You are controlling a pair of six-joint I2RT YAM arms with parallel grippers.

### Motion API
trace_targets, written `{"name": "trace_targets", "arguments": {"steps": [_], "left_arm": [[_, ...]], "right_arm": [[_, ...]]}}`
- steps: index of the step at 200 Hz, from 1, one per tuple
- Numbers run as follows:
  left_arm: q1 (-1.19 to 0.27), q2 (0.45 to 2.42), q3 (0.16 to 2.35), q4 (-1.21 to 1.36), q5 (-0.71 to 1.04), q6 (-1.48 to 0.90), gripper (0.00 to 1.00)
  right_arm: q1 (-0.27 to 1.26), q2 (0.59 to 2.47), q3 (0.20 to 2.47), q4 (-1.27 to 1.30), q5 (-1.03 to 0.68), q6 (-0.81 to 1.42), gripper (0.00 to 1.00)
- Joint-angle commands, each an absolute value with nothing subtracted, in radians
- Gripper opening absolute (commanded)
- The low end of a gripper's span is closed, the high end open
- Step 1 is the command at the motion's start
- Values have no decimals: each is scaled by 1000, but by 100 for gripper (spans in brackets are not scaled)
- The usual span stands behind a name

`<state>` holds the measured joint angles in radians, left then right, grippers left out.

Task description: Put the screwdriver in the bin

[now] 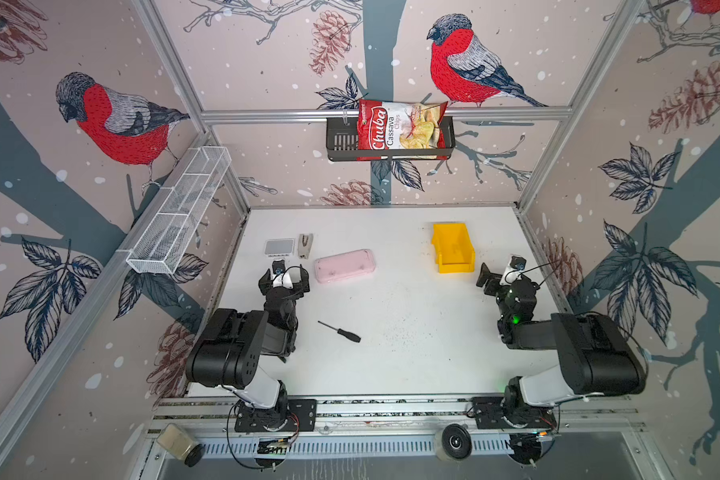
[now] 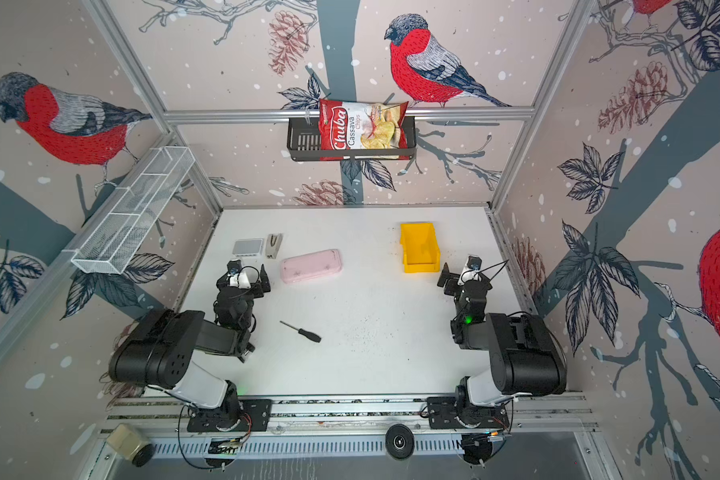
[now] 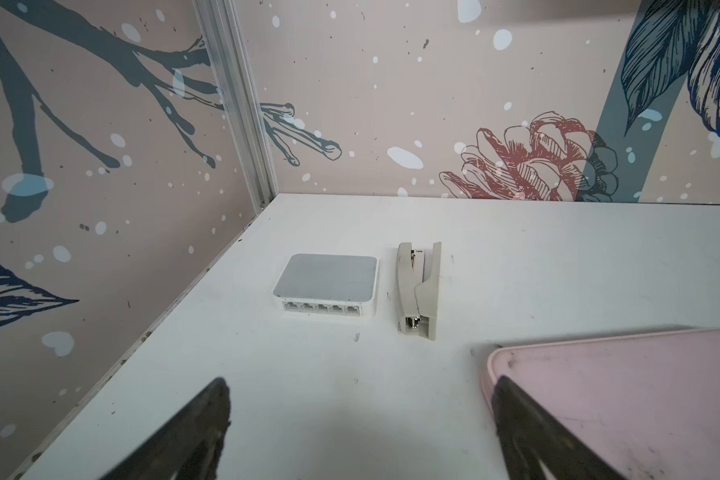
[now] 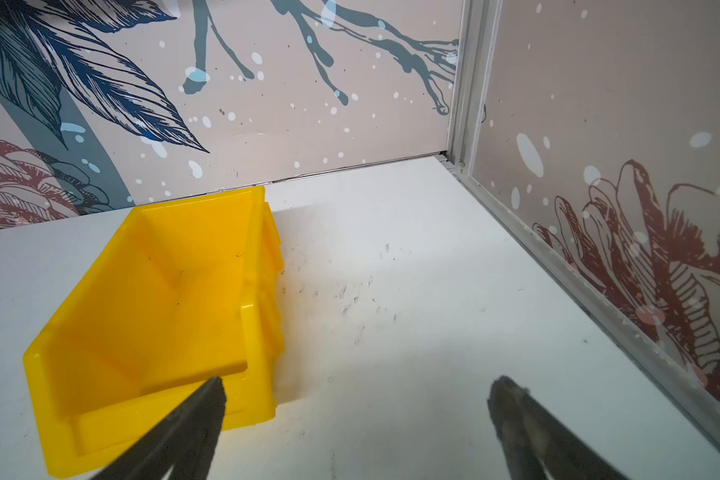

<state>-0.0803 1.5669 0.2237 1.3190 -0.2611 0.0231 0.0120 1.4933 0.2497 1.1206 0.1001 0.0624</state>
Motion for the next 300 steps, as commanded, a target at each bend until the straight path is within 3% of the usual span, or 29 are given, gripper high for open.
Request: {"name": "trace_targets", "arguments": {"steps": [1,197,266,300], "left_arm": [[-78,1565,224,1339,-260,13,96],[-89,1558,209,1364,-288,20,96],[-173,1348,253,1128,-381,80,96],[-193,1199,274,966,-242,21,96]], "right_arm": [[12,1494,255,1155,112,67,100],[11,1455,239,1152,107,69,100],[15,1279,236,987,79,74,100],[26,1177,264,816,31,45,100]]}}
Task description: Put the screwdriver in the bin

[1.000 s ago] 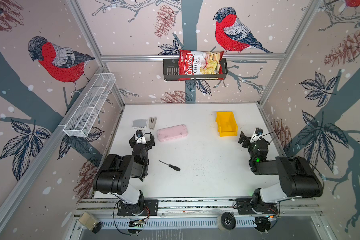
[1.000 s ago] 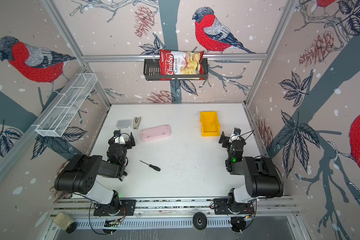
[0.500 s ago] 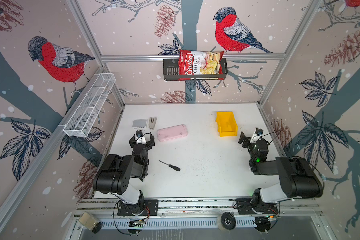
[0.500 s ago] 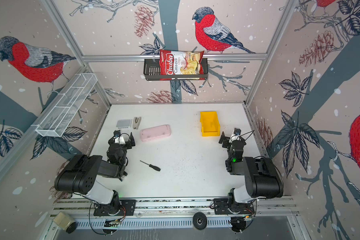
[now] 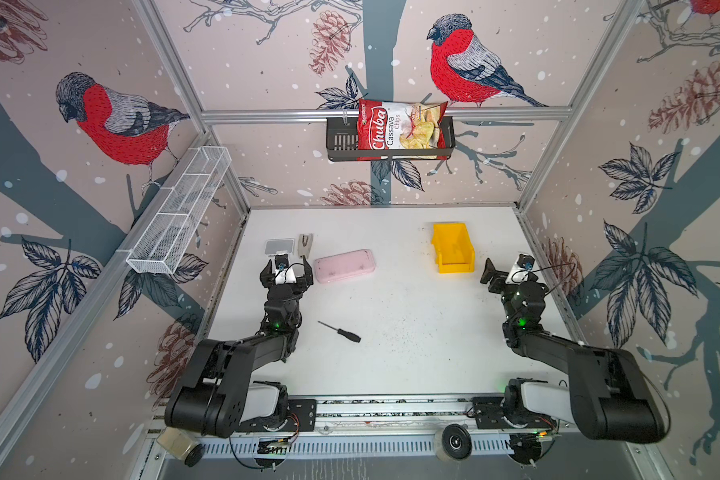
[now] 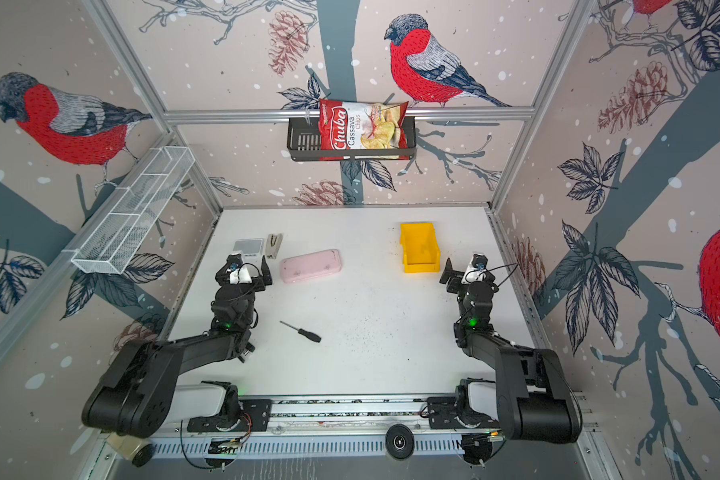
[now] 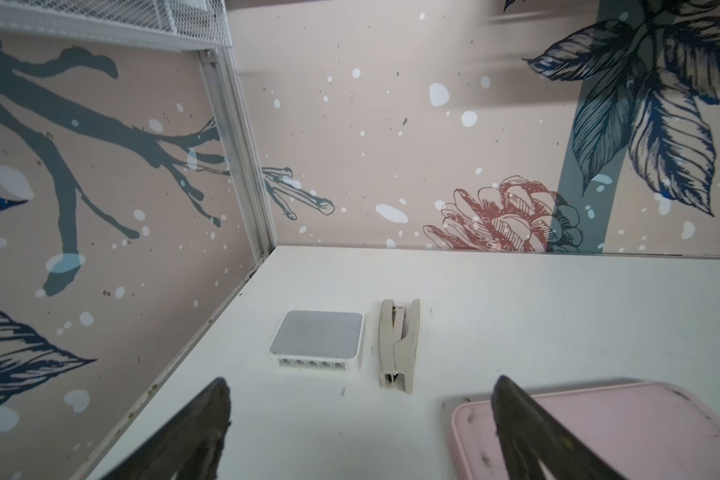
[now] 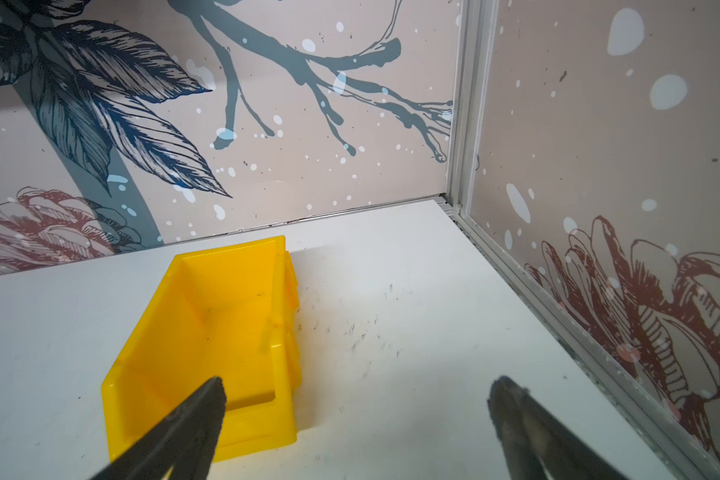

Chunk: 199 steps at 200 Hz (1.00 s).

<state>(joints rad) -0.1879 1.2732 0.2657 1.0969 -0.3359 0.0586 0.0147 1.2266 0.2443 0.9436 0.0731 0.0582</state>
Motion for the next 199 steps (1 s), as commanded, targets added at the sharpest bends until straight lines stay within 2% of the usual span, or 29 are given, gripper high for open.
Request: {"name": "trace_targets", "arguments": {"steps": [1,40,66,118,148,155,171,199], "left_arm": [[-194,1195,274,963,-238,18,96],[-237,1052,315,741,-202,-158,97],[-243,978,380,463,-213,-406,96],[-251,855,417,4,-216,-797,96],[-257,849,475,-261,-206,-914,96],[-261,850,489,-300,-205,-931,96],[-265,852,506,-360,-194,-968,87],[-264,892,518,-392,-130,-1051,93]], "right_arm": [[26,1175,265,810,31,45,100],[96,1081,301,653,11,-2,100],[179,1047,340,571,11,-32,100],[425,1029,426,418,12,-149,100],[611,1030,439,382,126,-206,100],[650,1030,437,387,141,-208,100],[728,1046,445,392,149,-210,99],[830,1106,488,347,134,-233,99]]}}
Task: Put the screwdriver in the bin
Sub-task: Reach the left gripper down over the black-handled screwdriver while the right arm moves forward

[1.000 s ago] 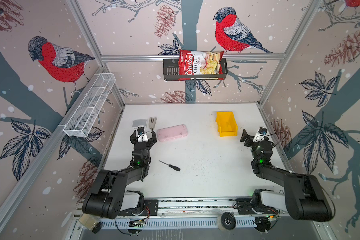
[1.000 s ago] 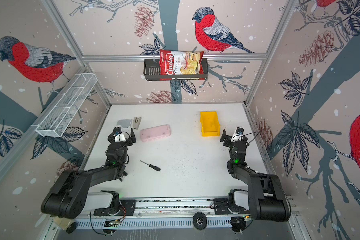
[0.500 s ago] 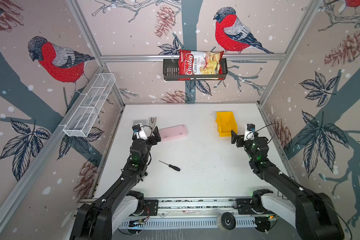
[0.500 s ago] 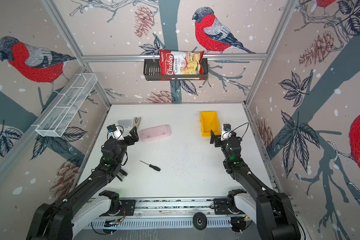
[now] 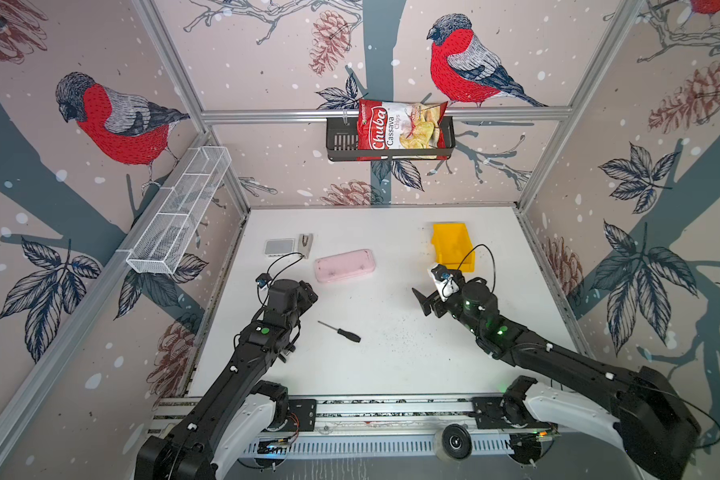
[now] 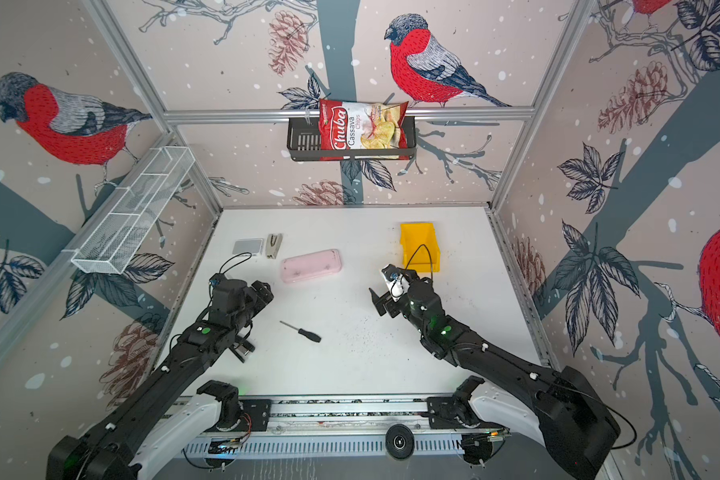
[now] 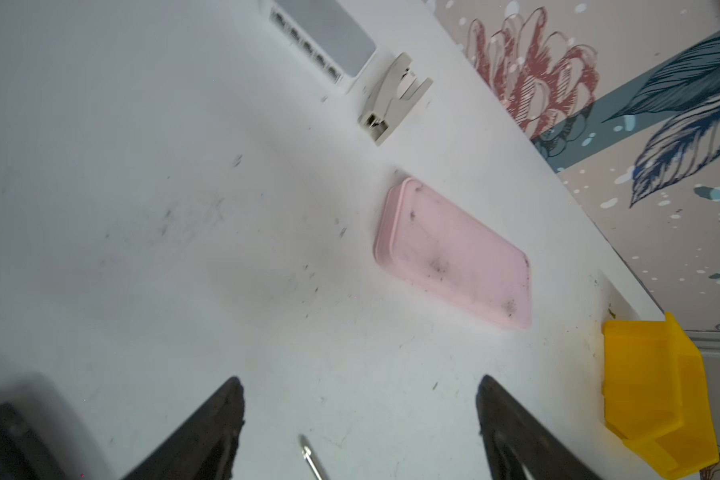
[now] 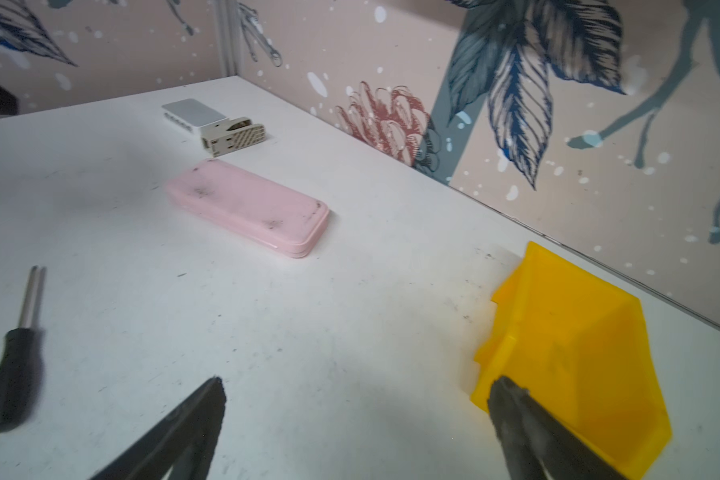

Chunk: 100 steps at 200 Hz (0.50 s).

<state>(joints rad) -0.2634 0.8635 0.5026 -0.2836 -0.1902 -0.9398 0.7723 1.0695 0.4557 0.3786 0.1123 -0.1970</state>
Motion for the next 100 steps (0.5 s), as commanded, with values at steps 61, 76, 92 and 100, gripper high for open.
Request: {"name": "trace_targets", "arguments": {"steps": [61,76,92,100], "left_arm": [[-313,1097,635,-570,42,-1342,87],[-352,1119,677,-627,8,-1407,85],[-387,1120,692,-648,-16,-1481,85],[-406,1117,691,-652,-32,-1532,85]], "right_arm": [[905,1194,540,340,122,-268,99],[907,1202,547,336,124,-271,100],[910,1198,551,331,117,-272,100],[910,1197,550,330,114,-273,100]]}}
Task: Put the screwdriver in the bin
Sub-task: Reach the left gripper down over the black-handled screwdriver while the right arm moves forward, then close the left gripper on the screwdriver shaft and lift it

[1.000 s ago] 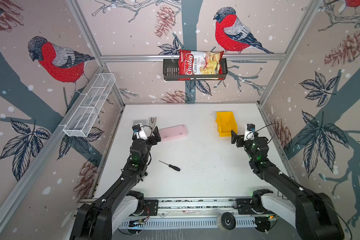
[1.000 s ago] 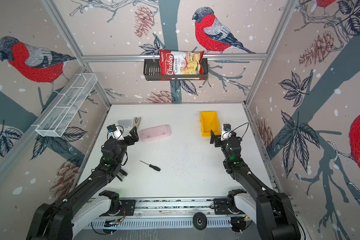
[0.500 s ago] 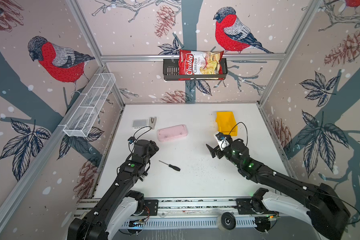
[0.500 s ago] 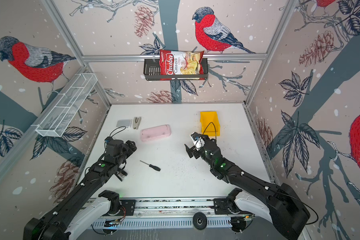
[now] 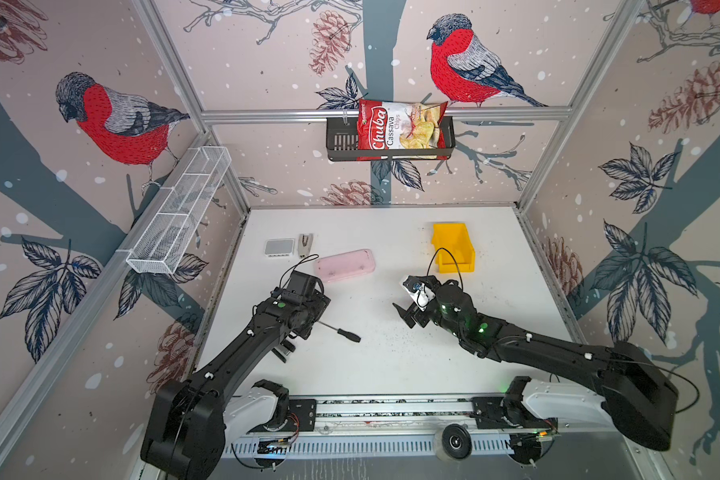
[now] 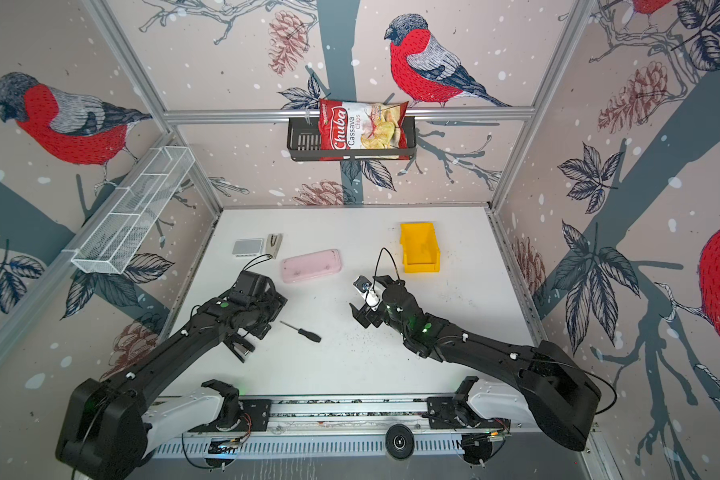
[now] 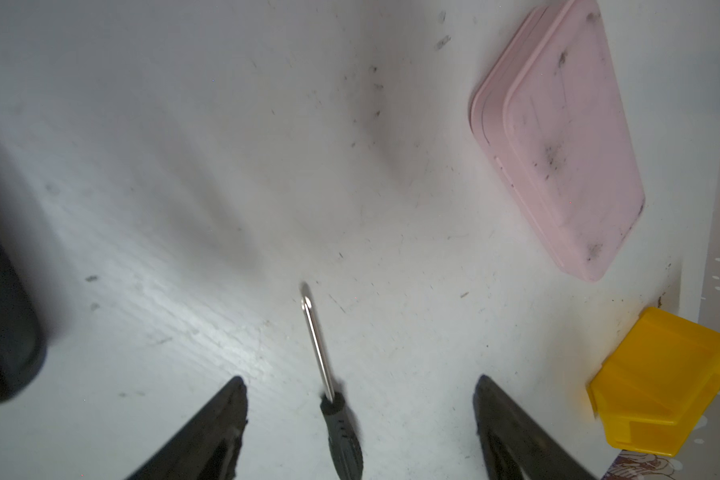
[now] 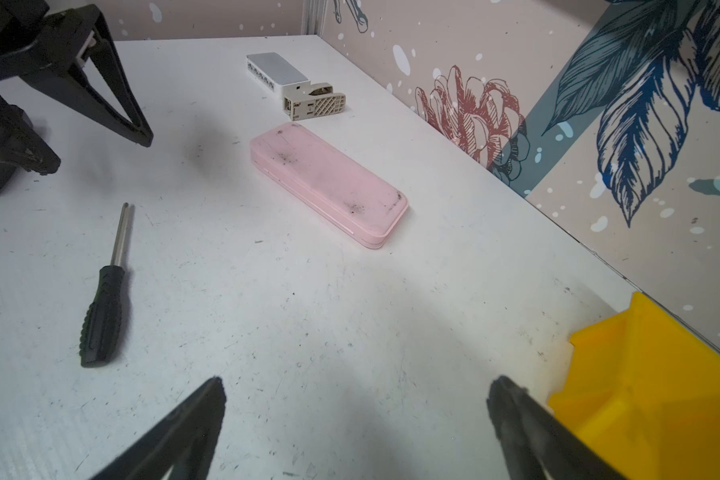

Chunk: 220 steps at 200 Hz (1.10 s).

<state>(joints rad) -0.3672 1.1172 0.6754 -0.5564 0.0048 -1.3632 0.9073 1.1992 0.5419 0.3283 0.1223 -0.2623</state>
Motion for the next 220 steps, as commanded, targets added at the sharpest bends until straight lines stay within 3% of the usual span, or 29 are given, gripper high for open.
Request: {"name": "trace_targets", "arguments": {"steps": [1,62,116,220], "left_arm": [[-409,1116,690,-652,-34,-1536,84],[-466,1216,704,-703,-32,-1714,80],[-467,1327,767,-714,-34,-1688,62],[-469,1617,937,-790,-17,-1582,36]], "right_arm": [[910,1198,549,330,112,-273,100],[922,1189,537,326,138,-274,100],[948,1172,545,298,175,-268,99],[969,1164,551,281,182,-247,99]]}}
